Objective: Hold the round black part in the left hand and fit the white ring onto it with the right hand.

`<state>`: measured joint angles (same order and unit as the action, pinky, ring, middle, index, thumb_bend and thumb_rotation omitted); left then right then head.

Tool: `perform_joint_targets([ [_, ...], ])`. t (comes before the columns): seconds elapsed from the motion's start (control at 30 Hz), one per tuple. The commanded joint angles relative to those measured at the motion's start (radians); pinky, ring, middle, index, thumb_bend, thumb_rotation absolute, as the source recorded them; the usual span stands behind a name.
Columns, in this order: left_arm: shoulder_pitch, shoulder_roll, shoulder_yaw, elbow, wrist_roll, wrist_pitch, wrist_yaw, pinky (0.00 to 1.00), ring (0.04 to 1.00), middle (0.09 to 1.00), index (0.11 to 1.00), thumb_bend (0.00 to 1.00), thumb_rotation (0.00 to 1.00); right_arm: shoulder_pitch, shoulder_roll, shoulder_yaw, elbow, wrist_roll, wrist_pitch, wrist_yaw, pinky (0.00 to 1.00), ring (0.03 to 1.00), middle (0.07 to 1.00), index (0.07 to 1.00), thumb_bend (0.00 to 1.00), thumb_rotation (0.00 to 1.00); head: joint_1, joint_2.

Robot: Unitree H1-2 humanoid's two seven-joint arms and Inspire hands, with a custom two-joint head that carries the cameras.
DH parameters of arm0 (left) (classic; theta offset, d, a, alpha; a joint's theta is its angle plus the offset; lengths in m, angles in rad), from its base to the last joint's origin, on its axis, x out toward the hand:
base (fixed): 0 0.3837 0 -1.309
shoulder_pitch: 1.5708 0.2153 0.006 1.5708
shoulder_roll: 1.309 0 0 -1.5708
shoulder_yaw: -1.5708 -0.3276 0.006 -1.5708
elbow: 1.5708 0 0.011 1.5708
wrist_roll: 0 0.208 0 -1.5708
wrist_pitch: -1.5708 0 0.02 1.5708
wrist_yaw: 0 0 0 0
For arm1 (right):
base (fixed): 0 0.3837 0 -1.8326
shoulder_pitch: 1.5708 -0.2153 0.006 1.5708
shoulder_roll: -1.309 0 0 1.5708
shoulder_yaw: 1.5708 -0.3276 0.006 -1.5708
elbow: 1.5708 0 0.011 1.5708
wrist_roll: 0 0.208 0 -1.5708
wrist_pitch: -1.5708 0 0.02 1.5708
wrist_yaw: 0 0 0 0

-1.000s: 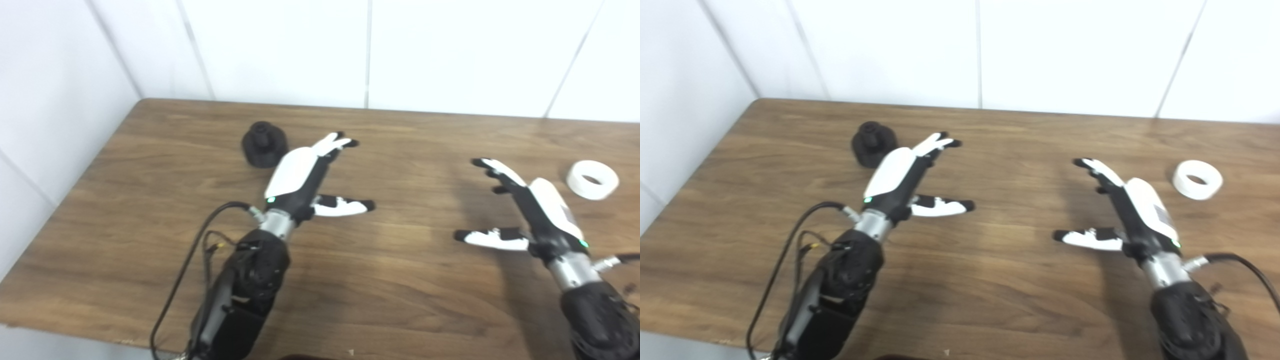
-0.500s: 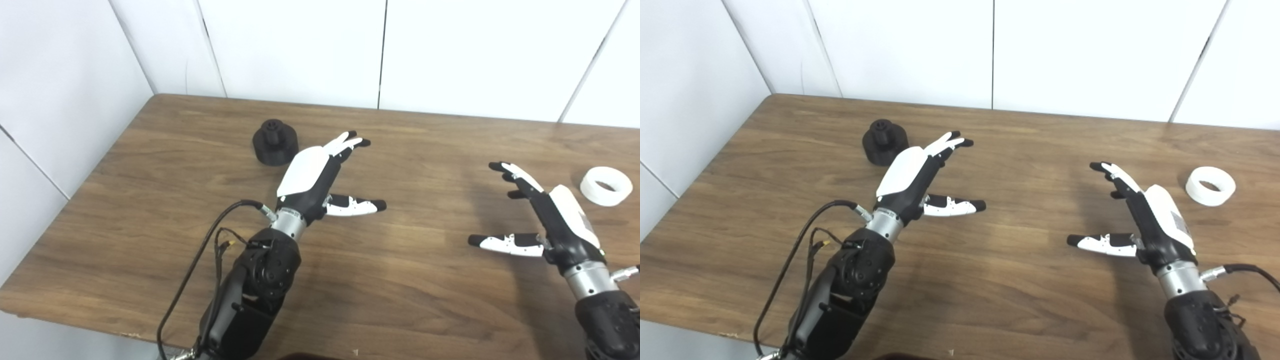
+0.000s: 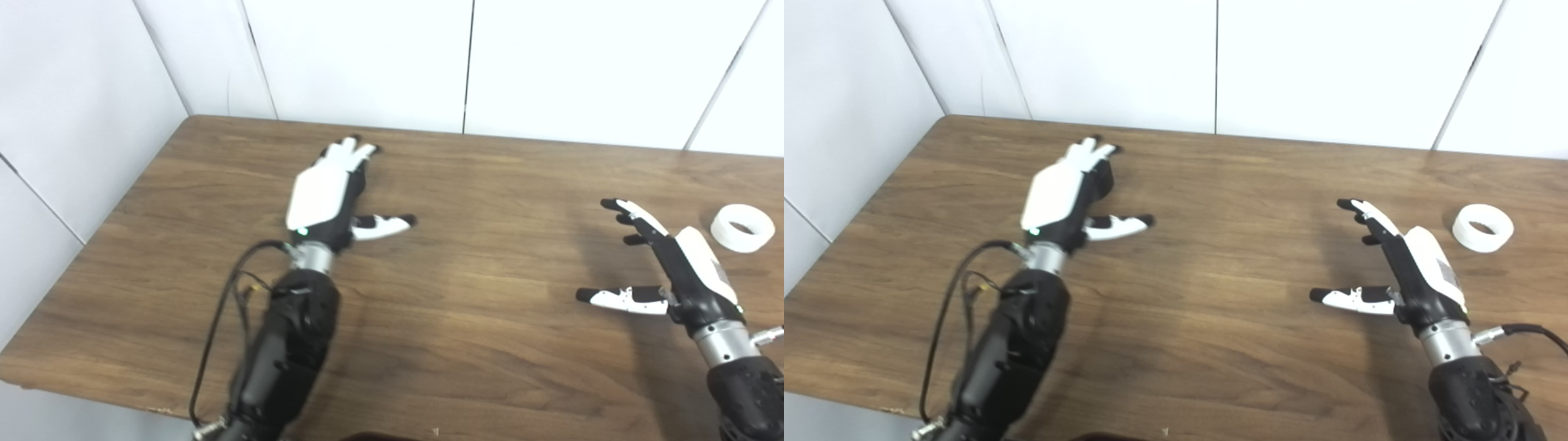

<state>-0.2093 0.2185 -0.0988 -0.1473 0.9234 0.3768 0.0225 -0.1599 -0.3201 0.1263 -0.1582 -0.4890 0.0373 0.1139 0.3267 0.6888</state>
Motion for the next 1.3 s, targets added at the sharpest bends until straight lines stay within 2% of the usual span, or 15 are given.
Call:
perform_joint_targets([
  [0.0, -0.057, 0.034, 0.017, -0.006, 0.012, 0.002, 0.008, 1.00, 1.000, 1.000, 0.909, 0.98, 0.46, -0.030, -0.007, -0.013, -0.019, 0.006, -0.034, -0.017, 0.75, 0.869, 0.914, 0.873, 0.82, 0.20, 0.001, 0.000],
  [0.37, -0.082, 0.081, 0.042, 0.057, -0.002, 0.003, 0.043, 0.99, 1.000, 1.000, 0.907, 0.98, 0.48, -0.043, -0.013, -0.016, -0.002, 0.011, -0.047, -0.015, 0.76, 0.869, 0.911, 0.875, 0.82, 0.23, 0.004, -0.004],
  [0.47, -0.089, 0.090, 0.045, 0.092, 0.004, 0.004, 0.069, 0.95, 1.000, 1.000, 0.917, 0.98, 0.48, -0.042, -0.013, -0.017, -0.005, 0.014, -0.043, -0.012, 0.76, 0.872, 0.913, 0.877, 0.81, 0.23, 0.004, -0.004],
  [0.57, -0.105, 0.102, 0.050, 0.125, -0.006, 0.002, 0.080, 0.94, 1.000, 1.000, 0.923, 0.99, 0.47, -0.039, -0.014, -0.017, -0.008, 0.013, -0.038, -0.009, 0.75, 0.870, 0.915, 0.881, 0.81, 0.23, 0.004, -0.005],
  [0.67, -0.122, 0.125, 0.047, 0.161, -0.012, 0.000, 0.074, 0.96, 1.000, 1.000, 0.929, 1.00, 0.48, -0.036, -0.013, -0.016, -0.010, 0.011, -0.037, -0.010, 0.74, 0.866, 0.915, 0.881, 0.81, 0.22, 0.001, -0.007],
  [0.9, -0.164, 0.173, 0.029, 0.260, -0.025, 0.014, 0.046, 0.97, 1.000, 1.000, 0.966, 1.00, 0.59, -0.028, -0.012, -0.016, -0.014, 0.005, -0.048, -0.019, 0.75, 0.868, 0.914, 0.878, 0.81, 0.23, -0.004, -0.005],
  [1.0, -0.176, 0.186, 0.022, 0.291, -0.031, 0.021, 0.039, 1.00, 1.000, 1.000, 0.972, 1.00, 0.60, -0.024, -0.013, -0.017, -0.015, 0.007, -0.051, -0.019, 0.75, 0.869, 0.915, 0.874, 0.81, 0.20, -0.006, -0.003],
  [1.27, -0.200, 0.206, -0.004, 0.355, -0.045, 0.023, 0.014, 1.00, 1.000, 1.000, 0.946, 1.00, 0.60, -0.018, -0.015, -0.022, -0.028, 0.009, -0.043, -0.014, 0.75, 0.871, 0.916, 0.873, 0.81, 0.21, -0.009, 0.002],
])
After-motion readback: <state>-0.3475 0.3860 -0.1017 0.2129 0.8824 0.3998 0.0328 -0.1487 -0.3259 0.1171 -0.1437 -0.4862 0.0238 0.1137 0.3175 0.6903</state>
